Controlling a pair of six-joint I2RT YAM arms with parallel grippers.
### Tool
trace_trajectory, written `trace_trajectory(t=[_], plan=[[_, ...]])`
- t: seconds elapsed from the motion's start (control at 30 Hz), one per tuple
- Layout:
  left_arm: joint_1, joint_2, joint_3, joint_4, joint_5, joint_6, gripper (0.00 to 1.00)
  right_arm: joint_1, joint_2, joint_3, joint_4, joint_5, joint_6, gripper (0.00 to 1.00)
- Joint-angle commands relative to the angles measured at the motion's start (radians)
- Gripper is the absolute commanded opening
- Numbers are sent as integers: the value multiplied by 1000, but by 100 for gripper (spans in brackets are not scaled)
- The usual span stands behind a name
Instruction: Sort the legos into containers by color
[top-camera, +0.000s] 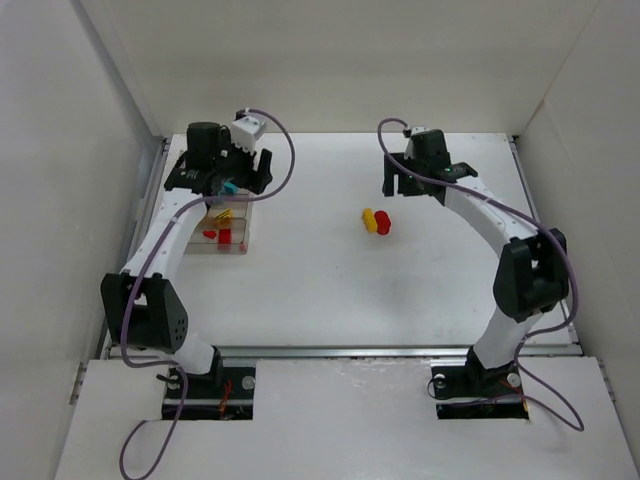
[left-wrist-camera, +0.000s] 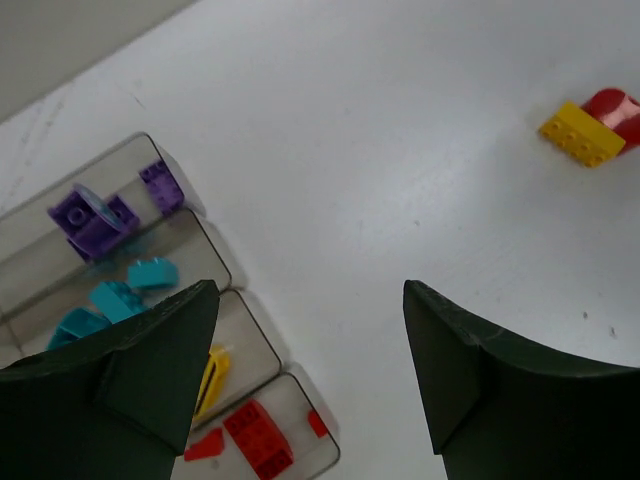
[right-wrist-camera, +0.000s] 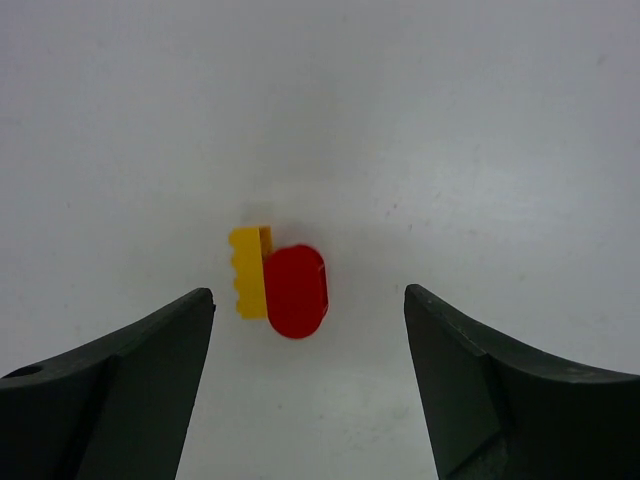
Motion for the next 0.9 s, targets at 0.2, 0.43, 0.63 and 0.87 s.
trace_trajectory(t=[0.2,0.43,0.63,0.87], plan=[[3,-285,-258,8,-15,-41,71,94,138,75,-121,76,-24,77],[3,-377,-344,30,-25,-52,71,51,257,140,-221,-1,22,76],[3,-387,-355,59,-47,-62,71,51,245,71,-260,-45,-9,94],[3,-376,-355,68,-47,-62,71,51,160,-8,-228,-77,-99,82]])
